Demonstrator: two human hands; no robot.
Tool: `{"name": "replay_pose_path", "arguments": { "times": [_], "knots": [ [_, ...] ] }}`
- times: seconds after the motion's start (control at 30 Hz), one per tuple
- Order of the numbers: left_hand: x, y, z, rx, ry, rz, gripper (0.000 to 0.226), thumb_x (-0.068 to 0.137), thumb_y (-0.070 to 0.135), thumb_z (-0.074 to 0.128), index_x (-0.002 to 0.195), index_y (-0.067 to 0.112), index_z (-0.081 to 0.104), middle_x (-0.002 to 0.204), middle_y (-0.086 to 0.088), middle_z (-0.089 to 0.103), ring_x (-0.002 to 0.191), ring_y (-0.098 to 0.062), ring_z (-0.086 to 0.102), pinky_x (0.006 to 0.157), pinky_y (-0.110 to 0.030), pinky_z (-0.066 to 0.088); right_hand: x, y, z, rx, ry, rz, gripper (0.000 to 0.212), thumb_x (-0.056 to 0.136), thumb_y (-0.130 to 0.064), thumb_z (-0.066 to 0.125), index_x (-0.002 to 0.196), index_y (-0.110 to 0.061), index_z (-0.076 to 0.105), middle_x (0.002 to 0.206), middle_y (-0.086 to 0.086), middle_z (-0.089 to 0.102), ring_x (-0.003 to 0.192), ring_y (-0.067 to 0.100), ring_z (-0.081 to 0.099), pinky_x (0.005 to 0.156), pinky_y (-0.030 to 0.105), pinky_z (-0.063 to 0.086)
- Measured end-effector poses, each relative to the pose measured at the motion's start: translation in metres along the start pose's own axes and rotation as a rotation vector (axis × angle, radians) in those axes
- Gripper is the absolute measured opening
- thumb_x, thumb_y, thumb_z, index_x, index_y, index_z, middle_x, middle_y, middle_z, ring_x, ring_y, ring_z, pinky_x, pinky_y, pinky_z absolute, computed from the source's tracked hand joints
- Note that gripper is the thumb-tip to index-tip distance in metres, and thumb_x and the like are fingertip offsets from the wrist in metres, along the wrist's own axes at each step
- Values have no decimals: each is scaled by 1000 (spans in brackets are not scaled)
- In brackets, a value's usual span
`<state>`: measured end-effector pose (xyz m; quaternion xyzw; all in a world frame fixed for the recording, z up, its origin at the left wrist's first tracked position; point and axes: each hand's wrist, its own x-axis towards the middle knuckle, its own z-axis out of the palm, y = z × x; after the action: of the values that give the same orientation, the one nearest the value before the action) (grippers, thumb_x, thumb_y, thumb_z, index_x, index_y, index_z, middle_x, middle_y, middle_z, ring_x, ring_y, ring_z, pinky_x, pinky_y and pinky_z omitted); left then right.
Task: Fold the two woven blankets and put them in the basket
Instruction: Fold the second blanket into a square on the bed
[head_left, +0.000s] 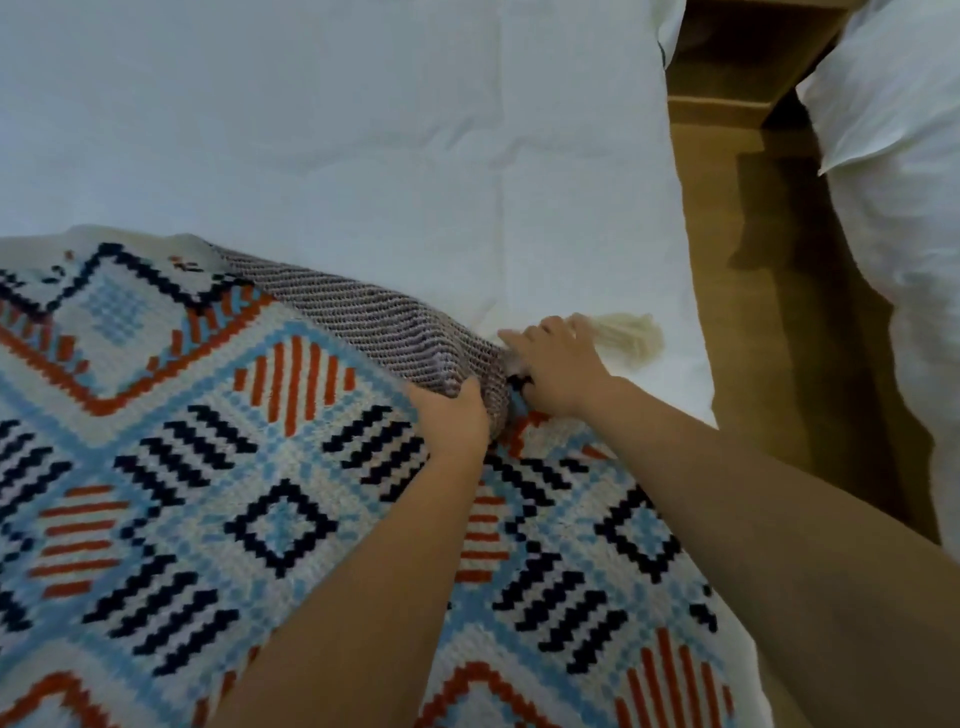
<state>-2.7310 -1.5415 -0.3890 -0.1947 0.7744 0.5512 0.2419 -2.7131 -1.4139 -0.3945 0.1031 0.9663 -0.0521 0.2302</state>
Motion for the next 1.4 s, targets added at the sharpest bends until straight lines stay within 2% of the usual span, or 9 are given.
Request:
{"name": "replay_pose_path", "arguments": {
  "times": [0.1,0.23,0.33,0.47,0.67,0.8,1.07,1.27,1.4],
  "knots": [
    [11,28,14,56,-33,14,61,91,17,54,143,7,23,144,-14,38,126,-29,43,101,-35,39,3,15,-3,-8,91,37,9,86,-19,44,93,-16,48,101,8,64,104,29,55,105,48,22],
    [27,88,39,-10,-278,90,65,96,32,44,149,15,9,154,-8,23,136,-29,30,111,-43,29,22,80,-34,214,397,352,15,88,-12,41,100,-8,48,96,19,65,90,37,61,72,37,35],
    [31,110,59,214,-467,210,65,96,40,39,148,16,9,154,-6,20,138,-26,25,108,-40,23,34,140,-70,234,512,546,23,91,-13,41,110,-2,50,109,26,59,102,42,55,83,45,44],
    [33,73,61,603,-536,300,66,96,37,42,148,18,7,146,-5,34,125,-27,46,101,-41,40,35,157,-77,10,349,574,38,87,-15,52,122,-8,41,119,20,52,113,37,48,89,45,42],
    [9,-24,47,1298,-523,583,70,95,50,33,149,20,1,158,-3,-4,145,-22,-5,117,-46,5,0,93,7,306,160,449,44,94,-28,40,134,-11,32,140,15,35,128,34,32,101,47,31],
    [-31,-81,20,1382,-565,641,69,95,53,23,148,21,-7,156,-1,-15,144,-20,-14,115,-43,-5,-73,49,89,432,166,450,57,98,-37,31,148,-14,15,157,9,15,144,27,12,116,43,12],
    [-114,-143,-5,1432,-568,642,67,96,53,20,148,20,-7,157,-1,-13,144,-20,-13,115,-42,-6,-213,16,171,506,173,530,56,98,-36,34,148,-16,18,156,11,17,144,26,12,116,39,9],
    [-183,-194,-22,1419,-714,697,68,95,53,26,149,20,1,158,-3,-9,144,-22,-12,115,-45,-4,-311,9,202,1009,115,914,55,88,-50,49,122,-6,46,120,18,56,110,35,54,94,50,45],
    [-230,-238,-45,1413,-801,760,71,91,58,31,148,22,8,158,-4,-2,145,-22,-7,115,-47,-2,-388,-10,231,1258,-95,1038,56,78,-58,61,105,-9,59,101,11,66,90,26,64,79,39,53]
  ]
}}
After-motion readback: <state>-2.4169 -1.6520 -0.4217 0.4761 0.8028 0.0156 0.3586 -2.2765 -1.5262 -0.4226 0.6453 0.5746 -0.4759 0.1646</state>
